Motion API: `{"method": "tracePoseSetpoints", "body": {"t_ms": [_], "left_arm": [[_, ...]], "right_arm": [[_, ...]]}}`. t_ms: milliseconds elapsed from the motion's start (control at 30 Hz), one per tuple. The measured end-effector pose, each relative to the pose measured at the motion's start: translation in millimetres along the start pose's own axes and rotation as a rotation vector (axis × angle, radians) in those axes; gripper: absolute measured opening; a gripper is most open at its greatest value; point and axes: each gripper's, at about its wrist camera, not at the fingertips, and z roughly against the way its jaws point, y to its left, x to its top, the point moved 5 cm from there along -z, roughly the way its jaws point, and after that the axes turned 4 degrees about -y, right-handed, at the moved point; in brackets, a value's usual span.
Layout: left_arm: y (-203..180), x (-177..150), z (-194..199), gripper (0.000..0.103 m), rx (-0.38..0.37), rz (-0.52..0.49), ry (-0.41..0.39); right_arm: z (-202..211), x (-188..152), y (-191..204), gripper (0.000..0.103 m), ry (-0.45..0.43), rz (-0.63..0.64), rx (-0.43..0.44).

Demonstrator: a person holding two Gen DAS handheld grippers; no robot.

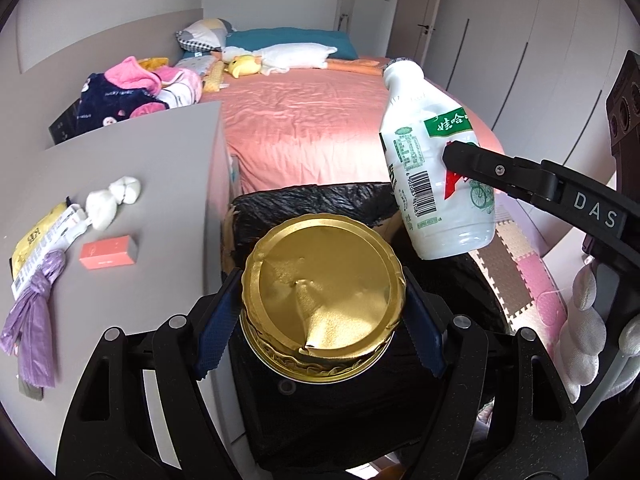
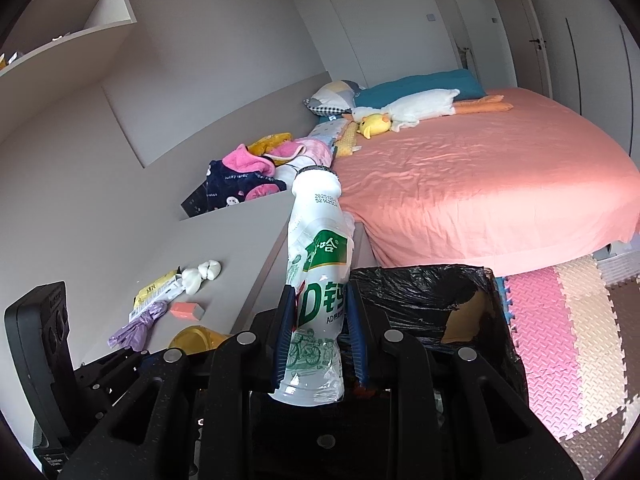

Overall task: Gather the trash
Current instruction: 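Open the left tool to drop the gold tin while the right tool drops the AD bottle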

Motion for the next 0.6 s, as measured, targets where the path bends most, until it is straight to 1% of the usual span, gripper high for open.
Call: {"method": "tracePoseSetpoints", "body": {"t_ms": [200, 267, 300, 333, 367, 400, 600], "left_arm": [[-6.1, 3.0, -11.4, 0.074, -0.037, -0.004, 0.029], [-9.6, 0.3, -18.6, 0.094, -0.055, -0.015, 0.078], [-11.1, -0.8, -20.6, 0.097, -0.048, -0.019, 0.086], [-12.4, -1.6, -21.5, 0.097, -0.042, -0.026, 0.089], [-13.4, -2.7, -22.4, 0.097, -0.036, -0.033, 0.094], [-13.3, -3.5, -22.6, 0.097, -0.028, -0.036, 0.098], [-4.6, -6.7, -16.1, 0.097, -0.019, -0.001, 0.089]], "right_arm": [[1.6, -1.7, -15.1, 0.028, 0.002, -0.019, -0.031], [2.4, -1.5, -20.0, 0.029, 0.002, -0.031, -0.038], [3.8, -1.0, -22.9, 0.039, -0.005, -0.036, -0.059], [5.6, -0.1, -24.9, 0.048, -0.019, -0.036, -0.082], [9.1, 1.5, -26.7, 0.064, -0.044, -0.035, -0.111], [11.4, 2.6, -27.7, 0.067, -0.061, -0.034, -0.124], [8.0, 2.7, -30.7, 0.068, -0.054, -0.052, -0.112]]}}
